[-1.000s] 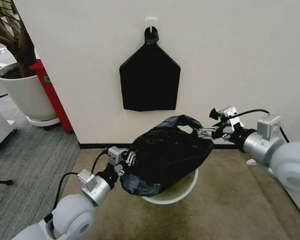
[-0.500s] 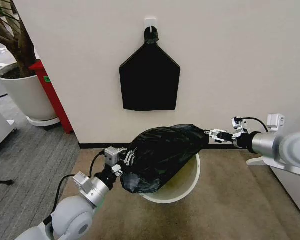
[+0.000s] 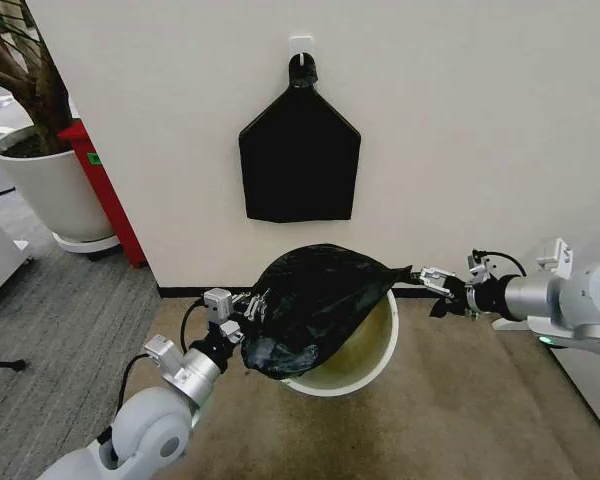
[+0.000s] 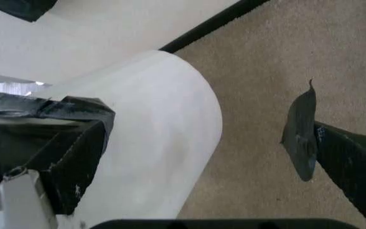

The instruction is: Place the garbage bag over the trash bin.

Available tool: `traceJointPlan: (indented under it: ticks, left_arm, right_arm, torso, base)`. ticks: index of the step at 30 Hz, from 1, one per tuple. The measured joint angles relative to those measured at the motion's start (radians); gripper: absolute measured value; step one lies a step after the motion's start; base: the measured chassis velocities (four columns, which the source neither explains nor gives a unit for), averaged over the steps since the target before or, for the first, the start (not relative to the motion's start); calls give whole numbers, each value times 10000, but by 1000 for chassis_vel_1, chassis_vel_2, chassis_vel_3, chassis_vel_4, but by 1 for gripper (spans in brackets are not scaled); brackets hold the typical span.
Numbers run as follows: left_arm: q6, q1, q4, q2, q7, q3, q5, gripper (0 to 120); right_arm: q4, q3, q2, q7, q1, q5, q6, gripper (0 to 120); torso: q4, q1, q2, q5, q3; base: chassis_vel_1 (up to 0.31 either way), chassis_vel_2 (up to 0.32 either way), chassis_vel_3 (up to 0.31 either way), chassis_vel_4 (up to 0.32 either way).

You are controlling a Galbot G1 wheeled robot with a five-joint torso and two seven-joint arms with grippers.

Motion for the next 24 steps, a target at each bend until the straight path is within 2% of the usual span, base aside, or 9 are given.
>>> traceJointPlan:
  ticks: [12, 20, 24]
  left_arm:
    - [217, -286, 330, -335, -1100, 34, -1330, 4]
    - [411, -270, 224, -308, -1292, 201, -1314, 4]
    - [551, -315, 135, -157, -1468, 287, -1284, 4]
  right_arm:
    - [668, 557, 559, 355, -185, -100, 619, 100]
    - [2493, 767, 1058, -306, -104, -2211, 1250, 100]
    - [3039, 184, 1339, -1645, -243, -4075, 1603, 100]
  torso:
    - [-1, 0, 0, 0, 0]
    - [1, 0, 0, -3, 0]
    - [2, 0, 0, -1, 0]
  base:
    - [0, 0, 0, 0]
    - [0, 0, 0, 0]
    - [0, 0, 0, 0]
